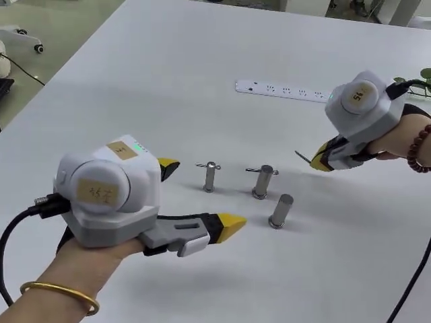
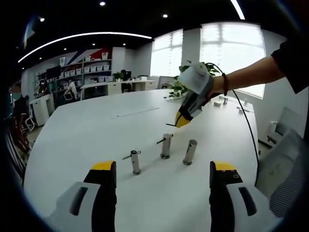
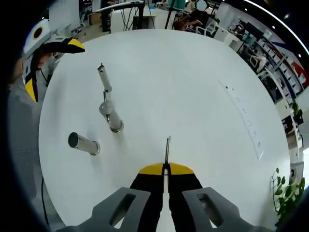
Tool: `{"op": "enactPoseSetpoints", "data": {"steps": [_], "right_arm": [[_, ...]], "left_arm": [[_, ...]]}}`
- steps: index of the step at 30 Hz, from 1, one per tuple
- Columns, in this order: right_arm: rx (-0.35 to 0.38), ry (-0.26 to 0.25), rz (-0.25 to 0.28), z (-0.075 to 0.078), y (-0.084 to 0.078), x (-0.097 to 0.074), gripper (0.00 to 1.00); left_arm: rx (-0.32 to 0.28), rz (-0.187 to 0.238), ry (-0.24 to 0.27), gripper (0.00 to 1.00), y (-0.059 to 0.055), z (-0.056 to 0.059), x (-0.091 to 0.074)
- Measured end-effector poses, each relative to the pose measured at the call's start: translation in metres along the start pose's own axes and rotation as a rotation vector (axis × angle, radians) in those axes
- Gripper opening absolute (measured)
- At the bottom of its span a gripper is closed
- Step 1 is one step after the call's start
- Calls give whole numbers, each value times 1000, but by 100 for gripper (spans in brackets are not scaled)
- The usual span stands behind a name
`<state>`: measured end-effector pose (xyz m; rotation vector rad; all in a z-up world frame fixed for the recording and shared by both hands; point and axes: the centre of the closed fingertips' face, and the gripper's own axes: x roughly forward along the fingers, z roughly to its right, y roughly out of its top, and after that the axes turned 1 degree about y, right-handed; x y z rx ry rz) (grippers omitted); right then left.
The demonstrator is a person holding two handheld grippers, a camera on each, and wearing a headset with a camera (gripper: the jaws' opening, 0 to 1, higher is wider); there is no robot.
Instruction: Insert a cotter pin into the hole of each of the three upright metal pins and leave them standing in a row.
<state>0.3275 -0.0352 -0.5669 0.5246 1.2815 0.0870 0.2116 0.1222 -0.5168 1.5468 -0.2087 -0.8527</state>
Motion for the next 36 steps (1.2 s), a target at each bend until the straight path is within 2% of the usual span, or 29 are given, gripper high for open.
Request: {"op": "enactPoseSetpoints", "data": {"steps": [8, 9, 10, 12, 15, 18, 22, 30, 36], "right_arm": [[-34, 37, 58, -32, 12, -20, 0], [-37, 40, 68, -36, 14, -23, 0], [-38, 44, 77, -34, 15, -20, 0], [-51, 52, 95, -42, 19, -24, 0], [-77, 59, 111, -55, 23, -30, 0], [-119, 74, 116, -70, 24, -34, 0], [-161, 72, 112, -84, 23, -38, 0], [-202, 90, 153, -111, 34, -48, 0], [-246, 98, 185, -130, 39, -50, 0]], "left_arm": [[6, -28, -31, 75, -2, 10, 4], [12, -26, -35, 74, -1, 11, 4], [21, -19, -38, 72, 1, 11, 4], [21, -14, -41, 70, 3, 12, 4], [1, -18, -56, 66, 3, 15, 3], [-45, -32, -75, 59, 1, 18, 2], [-51, -35, -84, 55, 0, 21, 2], [-108, -39, -133, 45, 0, 37, 3], [-159, -57, -167, 38, -2, 47, 5]]}}
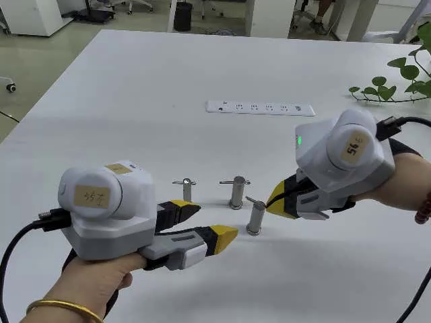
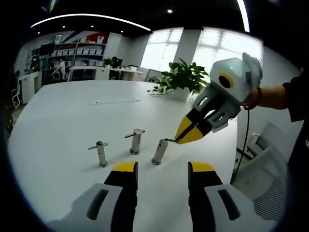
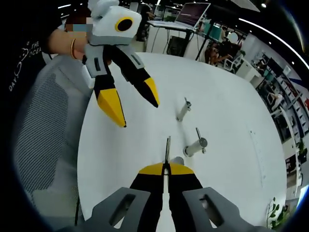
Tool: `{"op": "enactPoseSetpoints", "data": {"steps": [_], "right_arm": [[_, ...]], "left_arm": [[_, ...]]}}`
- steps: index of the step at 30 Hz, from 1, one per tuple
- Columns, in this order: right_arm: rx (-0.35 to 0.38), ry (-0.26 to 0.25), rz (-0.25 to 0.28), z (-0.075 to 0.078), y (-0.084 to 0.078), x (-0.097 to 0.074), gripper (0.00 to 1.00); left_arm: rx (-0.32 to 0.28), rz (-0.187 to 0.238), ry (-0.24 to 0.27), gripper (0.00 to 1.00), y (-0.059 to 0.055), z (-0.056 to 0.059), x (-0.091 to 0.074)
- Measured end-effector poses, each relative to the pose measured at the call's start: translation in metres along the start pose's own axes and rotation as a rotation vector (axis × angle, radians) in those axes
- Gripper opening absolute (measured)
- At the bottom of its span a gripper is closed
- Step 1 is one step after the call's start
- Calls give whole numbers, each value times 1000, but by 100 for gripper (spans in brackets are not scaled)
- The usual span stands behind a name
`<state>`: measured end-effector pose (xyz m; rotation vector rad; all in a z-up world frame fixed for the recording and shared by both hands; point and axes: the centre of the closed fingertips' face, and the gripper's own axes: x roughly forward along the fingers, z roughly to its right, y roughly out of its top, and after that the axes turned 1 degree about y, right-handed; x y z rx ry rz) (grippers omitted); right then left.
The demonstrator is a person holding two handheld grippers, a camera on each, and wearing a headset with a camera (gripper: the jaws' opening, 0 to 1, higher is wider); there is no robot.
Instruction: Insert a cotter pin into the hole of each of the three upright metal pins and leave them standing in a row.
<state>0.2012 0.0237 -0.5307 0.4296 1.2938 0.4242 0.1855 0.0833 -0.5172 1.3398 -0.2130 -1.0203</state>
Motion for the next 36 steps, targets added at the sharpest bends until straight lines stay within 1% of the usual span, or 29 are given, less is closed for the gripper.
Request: {"op": "enactPoseSetpoints", "data": {"steps": [3, 5, 8, 10, 11, 17, 21, 23, 27, 30, 36], "right_arm": [[-29, 12, 22, -7, 5, 1, 0], [-41, 15, 31, -10, 7, 1, 0], [-84, 22, 48, -16, 11, 2, 0], [-96, 29, 58, -20, 14, 2, 0], [-108, 31, 64, -22, 15, 3, 0], [-173, 47, 91, -32, 23, 3, 0], [-207, 46, 96, -35, 27, 4, 0], [-221, 48, 96, -37, 28, 4, 0], [-240, 44, 100, -38, 31, 5, 0], [-247, 45, 103, -39, 33, 5, 0], [-269, 44, 105, -41, 36, 6, 0]], "left_arm": [[-26, -4, -28, 31, 0, 6, 2], [-50, -4, -42, 29, 0, 9, 3], [-59, -11, -52, 25, -1, 13, 4], [-86, -25, -72, 22, -3, 18, 4], [-95, -25, -75, 21, -3, 18, 4], [-117, -20, -100, 15, -3, 25, 5], [-131, -16, -114, 12, -2, 29, 4], [-138, -9, -115, 11, -1, 29, 4], [-142, -11, -115, 9, -2, 29, 3], [-145, -12, -115, 5, -3, 28, 2], [-157, -16, -113, 3, -5, 28, 3]]}}
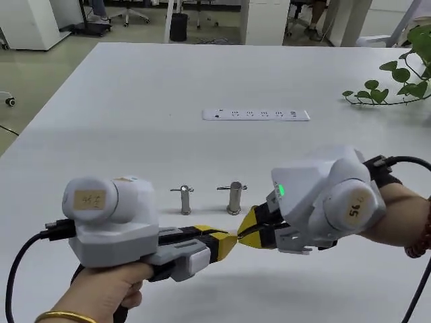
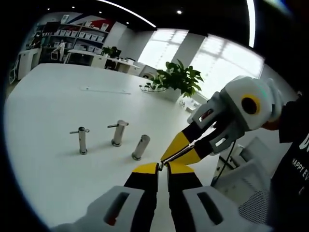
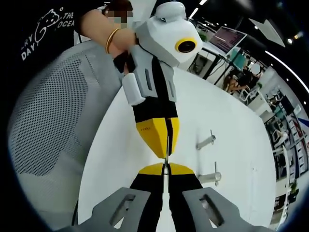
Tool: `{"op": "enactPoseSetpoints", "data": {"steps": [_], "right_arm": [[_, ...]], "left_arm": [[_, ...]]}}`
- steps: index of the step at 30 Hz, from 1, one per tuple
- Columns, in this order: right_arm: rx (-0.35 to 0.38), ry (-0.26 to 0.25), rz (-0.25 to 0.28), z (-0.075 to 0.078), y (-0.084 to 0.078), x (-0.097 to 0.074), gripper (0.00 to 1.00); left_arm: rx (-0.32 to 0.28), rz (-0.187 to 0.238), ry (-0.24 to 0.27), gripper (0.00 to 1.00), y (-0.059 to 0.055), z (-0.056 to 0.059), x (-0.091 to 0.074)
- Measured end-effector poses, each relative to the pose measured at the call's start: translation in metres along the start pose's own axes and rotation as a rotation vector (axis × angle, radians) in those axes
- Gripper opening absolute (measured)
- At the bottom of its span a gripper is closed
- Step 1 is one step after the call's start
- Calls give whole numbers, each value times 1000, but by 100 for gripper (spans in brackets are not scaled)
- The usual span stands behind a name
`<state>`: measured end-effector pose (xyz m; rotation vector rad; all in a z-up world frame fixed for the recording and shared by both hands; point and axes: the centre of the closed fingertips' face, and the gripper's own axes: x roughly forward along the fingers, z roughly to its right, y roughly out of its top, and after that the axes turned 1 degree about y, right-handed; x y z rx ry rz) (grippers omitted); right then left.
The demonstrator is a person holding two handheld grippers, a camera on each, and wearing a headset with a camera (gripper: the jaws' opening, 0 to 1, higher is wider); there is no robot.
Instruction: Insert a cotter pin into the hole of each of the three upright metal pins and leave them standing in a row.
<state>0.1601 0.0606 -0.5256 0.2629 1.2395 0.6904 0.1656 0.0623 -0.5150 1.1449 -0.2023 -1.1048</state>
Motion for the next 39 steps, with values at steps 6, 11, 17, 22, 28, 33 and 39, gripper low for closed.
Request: {"op": "enactPoseSetpoints", "data": {"steps": [6, 11, 17, 22, 28, 33, 39], "right_arm": [[-16, -1, 0, -1, 2, 0, 0], [-20, -4, -1, -1, 2, 0, 0], [-18, -11, 18, -1, 4, -1, 0], [19, -21, 34, 2, 5, -2, 0], [161, -17, 83, 3, 4, -3, 0], [334, -15, 138, 3, -1, -5, 0], [548, 21, 204, -1, -10, -6, 5]], "left_arm": [[-14, 4, 3, 0, 0, 0, 0], [-29, 4, 0, 0, -1, 0, 0], [-8, 18, -11, 0, 0, 1, -2], [3, 28, -10, 0, 3, 1, -3], [57, 34, -6, 0, 5, 0, -3], [97, 32, -1, 0, 4, -2, -5], [156, 22, -17, 0, 2, -2, -8]]}}
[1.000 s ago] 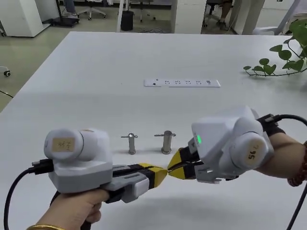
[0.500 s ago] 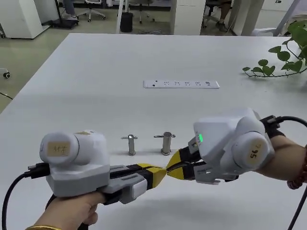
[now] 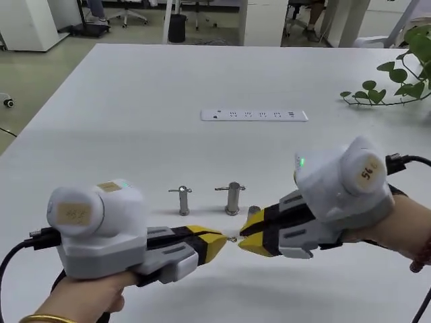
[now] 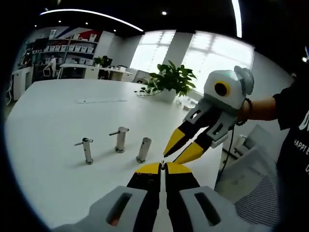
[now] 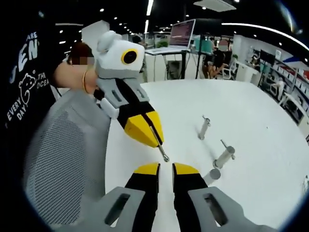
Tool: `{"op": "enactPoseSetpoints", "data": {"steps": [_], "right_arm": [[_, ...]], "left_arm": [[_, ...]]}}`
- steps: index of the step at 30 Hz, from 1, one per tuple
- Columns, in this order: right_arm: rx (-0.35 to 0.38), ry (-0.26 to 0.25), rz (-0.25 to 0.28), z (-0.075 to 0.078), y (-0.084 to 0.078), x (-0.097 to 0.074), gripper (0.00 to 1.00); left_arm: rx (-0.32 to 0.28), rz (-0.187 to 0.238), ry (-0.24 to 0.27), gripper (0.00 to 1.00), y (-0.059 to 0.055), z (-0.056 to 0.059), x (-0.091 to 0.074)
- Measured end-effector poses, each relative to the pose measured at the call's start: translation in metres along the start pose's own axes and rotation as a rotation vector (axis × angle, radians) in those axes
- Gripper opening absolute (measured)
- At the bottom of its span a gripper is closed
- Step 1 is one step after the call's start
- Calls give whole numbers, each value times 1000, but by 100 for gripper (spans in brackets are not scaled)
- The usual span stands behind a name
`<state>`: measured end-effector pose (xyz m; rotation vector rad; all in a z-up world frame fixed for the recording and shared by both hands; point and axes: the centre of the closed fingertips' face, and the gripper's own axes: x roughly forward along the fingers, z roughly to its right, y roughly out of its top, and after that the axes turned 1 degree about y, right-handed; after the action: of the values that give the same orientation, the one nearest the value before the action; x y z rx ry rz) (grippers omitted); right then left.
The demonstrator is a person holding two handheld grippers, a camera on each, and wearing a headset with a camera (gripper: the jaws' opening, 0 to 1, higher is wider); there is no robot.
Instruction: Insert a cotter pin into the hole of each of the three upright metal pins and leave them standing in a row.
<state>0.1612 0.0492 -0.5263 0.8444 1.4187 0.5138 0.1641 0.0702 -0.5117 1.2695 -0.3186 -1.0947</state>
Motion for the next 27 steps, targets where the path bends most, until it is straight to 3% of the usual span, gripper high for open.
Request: {"op": "enactPoseSetpoints", "data": {"steps": [4, 8, 15, 20, 27], "right_arm": [[116, 45, 55, -4, -2, -1, 8], [199, 73, 103, -5, -3, -4, 9], [239, 149, 136, -17, -3, -6, 9], [230, 220, 145, -33, -1, -5, 9], [210, 275, 136, -47, -2, -2, 7]], "left_arm": [[62, -7, -32, 0, -2, 5, -2], [85, -7, -59, 0, -3, 10, -3], [114, 0, -118, 0, -4, 18, -6], [116, 3, -164, 0, -7, 25, -8], [112, 6, -214, 0, -12, 35, -12]]}}
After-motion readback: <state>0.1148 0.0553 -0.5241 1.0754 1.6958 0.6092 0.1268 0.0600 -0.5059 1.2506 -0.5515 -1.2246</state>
